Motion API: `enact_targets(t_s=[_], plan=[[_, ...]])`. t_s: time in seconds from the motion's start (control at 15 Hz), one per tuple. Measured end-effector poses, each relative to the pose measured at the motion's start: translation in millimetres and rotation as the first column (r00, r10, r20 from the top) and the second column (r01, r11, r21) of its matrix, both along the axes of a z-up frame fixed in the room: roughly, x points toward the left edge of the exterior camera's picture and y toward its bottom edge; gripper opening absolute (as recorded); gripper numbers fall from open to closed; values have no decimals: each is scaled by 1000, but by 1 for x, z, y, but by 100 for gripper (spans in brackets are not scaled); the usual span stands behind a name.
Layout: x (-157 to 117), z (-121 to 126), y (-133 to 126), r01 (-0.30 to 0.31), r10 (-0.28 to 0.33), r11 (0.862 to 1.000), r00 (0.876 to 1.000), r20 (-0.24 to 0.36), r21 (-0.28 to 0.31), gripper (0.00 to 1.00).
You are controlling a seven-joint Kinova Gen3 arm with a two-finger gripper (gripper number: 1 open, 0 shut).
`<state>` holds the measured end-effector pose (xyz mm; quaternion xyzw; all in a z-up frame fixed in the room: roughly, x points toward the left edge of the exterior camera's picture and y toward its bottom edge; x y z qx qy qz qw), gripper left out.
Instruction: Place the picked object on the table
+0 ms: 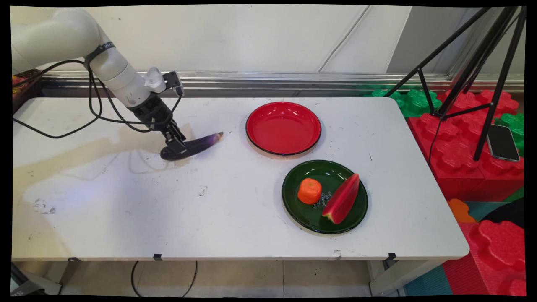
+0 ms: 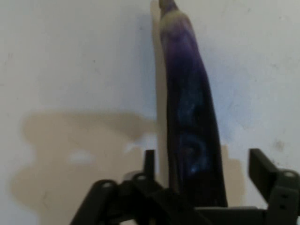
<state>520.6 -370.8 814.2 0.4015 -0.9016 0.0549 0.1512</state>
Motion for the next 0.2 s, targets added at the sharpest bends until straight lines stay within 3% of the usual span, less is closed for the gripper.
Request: enact_targets(t_s=[0.2], plan=[[3, -3, 1, -4, 4, 1000, 1000, 3, 1, 100]])
